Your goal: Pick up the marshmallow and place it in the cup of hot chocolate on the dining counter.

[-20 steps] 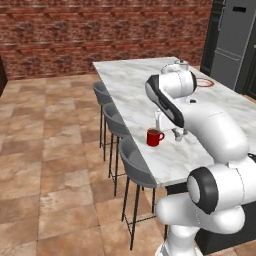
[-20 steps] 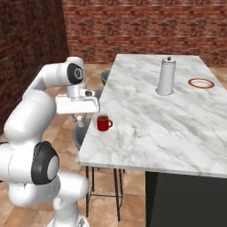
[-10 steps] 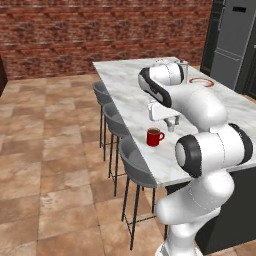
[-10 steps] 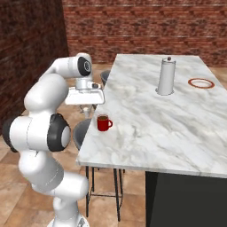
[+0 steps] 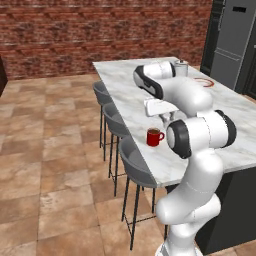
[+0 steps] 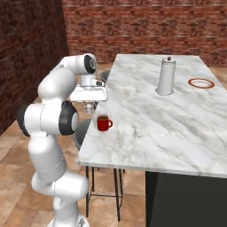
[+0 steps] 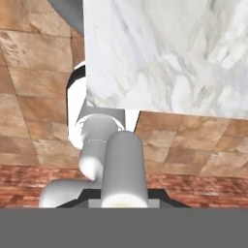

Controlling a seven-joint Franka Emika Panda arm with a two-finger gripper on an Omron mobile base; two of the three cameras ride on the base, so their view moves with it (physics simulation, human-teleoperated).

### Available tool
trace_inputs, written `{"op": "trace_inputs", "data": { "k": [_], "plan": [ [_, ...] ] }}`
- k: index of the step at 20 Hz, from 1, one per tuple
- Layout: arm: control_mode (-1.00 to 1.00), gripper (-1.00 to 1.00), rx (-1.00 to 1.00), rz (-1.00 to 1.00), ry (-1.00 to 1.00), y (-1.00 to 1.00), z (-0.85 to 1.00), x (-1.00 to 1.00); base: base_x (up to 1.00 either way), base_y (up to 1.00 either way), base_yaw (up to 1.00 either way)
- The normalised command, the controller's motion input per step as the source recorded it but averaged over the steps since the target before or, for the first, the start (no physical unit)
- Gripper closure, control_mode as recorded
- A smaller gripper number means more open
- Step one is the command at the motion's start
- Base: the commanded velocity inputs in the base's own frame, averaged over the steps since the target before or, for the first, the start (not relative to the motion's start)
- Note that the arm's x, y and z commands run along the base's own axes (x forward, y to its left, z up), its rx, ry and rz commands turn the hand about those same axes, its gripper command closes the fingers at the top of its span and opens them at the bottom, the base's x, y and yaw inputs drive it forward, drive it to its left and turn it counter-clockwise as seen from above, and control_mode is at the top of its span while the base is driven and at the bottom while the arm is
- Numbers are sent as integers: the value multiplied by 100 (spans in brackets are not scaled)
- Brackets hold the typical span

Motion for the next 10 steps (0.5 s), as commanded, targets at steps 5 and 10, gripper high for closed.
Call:
{"op": "trace_inputs", "data": {
  "k": [5, 10],
  "plan": [
    [-100, 100, 0, 0, 4, 1, -24, 31, 0, 0, 0],
    [-100, 100, -1, 0, 1, 0, -14, 27, 0, 0, 0]
  ]
}}
